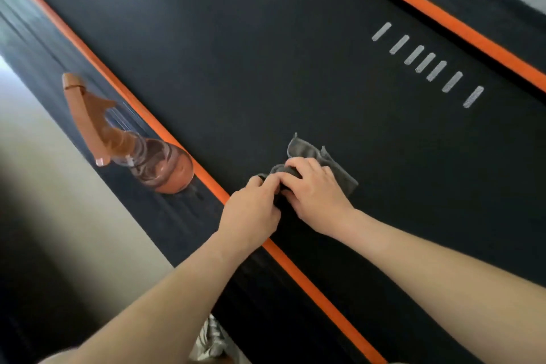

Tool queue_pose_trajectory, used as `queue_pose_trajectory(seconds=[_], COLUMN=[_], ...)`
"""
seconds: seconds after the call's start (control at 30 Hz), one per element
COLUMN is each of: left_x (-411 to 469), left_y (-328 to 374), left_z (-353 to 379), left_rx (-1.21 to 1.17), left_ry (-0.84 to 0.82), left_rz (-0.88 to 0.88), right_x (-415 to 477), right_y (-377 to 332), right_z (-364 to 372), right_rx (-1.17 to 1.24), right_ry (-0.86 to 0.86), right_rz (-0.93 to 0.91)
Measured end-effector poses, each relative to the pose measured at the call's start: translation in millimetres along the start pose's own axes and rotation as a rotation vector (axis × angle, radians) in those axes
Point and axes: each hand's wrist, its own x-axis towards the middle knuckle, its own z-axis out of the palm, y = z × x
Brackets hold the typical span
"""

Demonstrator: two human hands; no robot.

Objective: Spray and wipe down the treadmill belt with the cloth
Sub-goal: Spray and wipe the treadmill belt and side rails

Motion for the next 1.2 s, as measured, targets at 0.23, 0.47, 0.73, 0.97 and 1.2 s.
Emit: queue_pose_trajectory(seconds=[0.23,0.47,0.73,0.97,1.2], left_x=[-60.3,-20.4,-3.4,55.3,57.0], left_y=[75.4,20.4,24.9,140.9,126.4], left_z=[38.6,-14.1,18.2,32.1,9.4], left_rx=[-0.088,0.145,0.117,0.046,-0.122], left_ry=[-0.32,0.238,0.015,0.111,0.176], left_rz=[0.268,0.046,-0.225,0.236,0.018], right_x=[-117.8,-69.1,-49.9,-68.1,-50.5], right_y=[42.4,4.2,29.8,162.5,69.8], right_z=[-35.4,-24.1,21.3,-44.2,-21.7], right_rx=[0.123,0.14,-0.103,-0.09,0.19], right_ry=[-0.335,0.003,0.087,0.369,0.211], right_rz=[0.043,0.053,-0.035,0.581,0.194])
